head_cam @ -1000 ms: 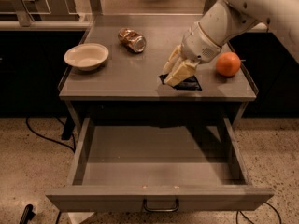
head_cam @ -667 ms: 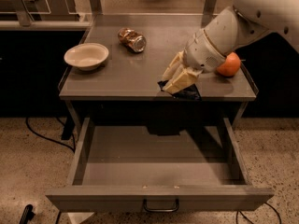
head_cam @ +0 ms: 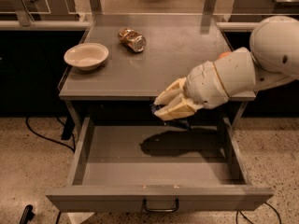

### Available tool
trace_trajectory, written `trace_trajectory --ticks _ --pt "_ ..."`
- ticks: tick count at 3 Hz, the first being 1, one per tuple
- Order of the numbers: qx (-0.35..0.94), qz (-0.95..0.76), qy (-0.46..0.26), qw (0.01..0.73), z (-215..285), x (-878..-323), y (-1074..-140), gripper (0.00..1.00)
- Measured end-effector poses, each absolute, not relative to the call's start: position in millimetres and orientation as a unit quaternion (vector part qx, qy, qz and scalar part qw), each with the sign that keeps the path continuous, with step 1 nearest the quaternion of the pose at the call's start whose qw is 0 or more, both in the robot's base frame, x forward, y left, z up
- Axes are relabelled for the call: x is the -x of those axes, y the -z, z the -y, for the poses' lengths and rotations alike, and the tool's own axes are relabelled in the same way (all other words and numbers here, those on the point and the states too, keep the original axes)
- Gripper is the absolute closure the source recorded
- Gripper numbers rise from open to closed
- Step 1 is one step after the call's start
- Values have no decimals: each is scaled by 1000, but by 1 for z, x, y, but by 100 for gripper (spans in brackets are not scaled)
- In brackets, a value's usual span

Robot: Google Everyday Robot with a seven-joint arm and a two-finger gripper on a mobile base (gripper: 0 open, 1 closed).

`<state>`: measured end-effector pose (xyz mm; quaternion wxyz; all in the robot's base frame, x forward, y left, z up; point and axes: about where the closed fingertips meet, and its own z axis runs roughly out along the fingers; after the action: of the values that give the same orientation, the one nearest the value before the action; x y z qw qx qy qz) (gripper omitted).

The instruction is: Place rxbar blueberry into top drawer

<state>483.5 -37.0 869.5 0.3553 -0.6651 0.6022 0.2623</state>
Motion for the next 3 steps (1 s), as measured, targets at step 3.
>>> trace_trajectory --ticks 3 --pt "585 -645 -254 421 67 -468 -795 100"
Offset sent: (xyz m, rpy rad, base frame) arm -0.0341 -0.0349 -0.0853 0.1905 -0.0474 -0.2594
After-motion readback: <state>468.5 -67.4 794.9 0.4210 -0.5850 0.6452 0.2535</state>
